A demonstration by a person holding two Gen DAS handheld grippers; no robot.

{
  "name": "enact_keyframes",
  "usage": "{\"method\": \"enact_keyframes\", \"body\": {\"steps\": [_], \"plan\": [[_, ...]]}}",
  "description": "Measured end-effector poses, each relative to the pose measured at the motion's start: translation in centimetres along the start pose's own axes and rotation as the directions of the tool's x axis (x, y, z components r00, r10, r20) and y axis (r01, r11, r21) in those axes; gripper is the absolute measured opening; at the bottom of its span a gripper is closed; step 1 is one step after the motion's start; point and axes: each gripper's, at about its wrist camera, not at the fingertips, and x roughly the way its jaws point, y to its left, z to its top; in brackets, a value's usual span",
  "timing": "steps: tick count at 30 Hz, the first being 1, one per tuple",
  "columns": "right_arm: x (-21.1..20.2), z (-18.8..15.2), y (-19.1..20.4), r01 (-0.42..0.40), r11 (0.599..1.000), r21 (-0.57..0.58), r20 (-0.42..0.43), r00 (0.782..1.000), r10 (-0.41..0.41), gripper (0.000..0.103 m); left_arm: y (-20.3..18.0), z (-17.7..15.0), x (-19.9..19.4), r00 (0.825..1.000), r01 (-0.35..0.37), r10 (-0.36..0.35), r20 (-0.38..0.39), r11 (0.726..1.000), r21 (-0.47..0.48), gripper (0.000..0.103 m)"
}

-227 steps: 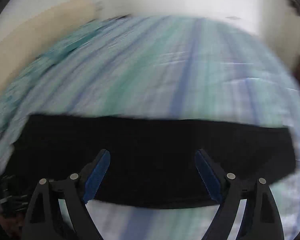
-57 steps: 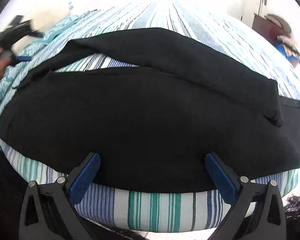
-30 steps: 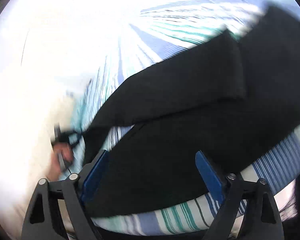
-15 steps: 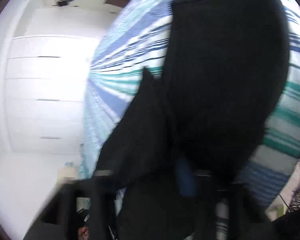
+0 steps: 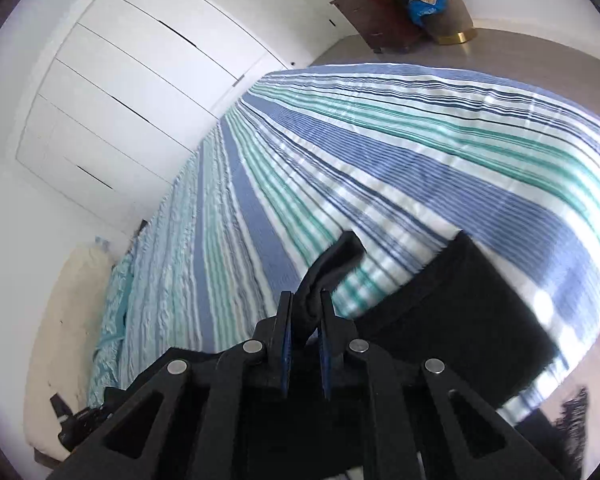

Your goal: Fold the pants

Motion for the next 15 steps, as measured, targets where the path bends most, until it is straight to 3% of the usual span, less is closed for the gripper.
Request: {"method": "enact_keyframes", "body": {"steps": [3, 5, 7, 11, 15], "plan": [[-0.7, -1.3, -2.6, 0.068, 0.998, -0.012, -0.022, 0.997, -0.069, 0.012, 0.9, -5.2, 0.5, 0.999, -0.016, 0.015, -0.048, 1.0, -0.02, 0.006], [-0.4, -2.2, -4.3, 0.129, 0.991, -0.019, -0.048, 0.99, -0.13, 0.012, 1.3, -7.0, 1.2, 0.997, -0.032, 0.029, -0.073, 0.999, -0.032, 0.006], [0.0, -2.4, -6.2, 0.132, 0.991, 0.03, -0.064, 0.989, -0.13, 0.012, 1.5, -8.1, 1.6, 0.997, -0.037, 0.034, -0.073, 0.999, -0.029, 0.006], [-0.9, -2.7, -6.5, 0.18, 0.984, -0.003, -0.041, 0.983, -0.18, 0.012, 1.0, -8.9, 1.8, 0.997, -0.037, 0.037, -0.073, 0.999, -0.012, 0.006], [-1.0, -2.5, -7.9, 0.21, 0.977, 0.044, -0.047, 0.977, -0.208, 0.012, 0.3, -9.8, 1.7, 0.996, -0.028, 0.03, -0.079, 0.999, 0.015, 0.006]]}}
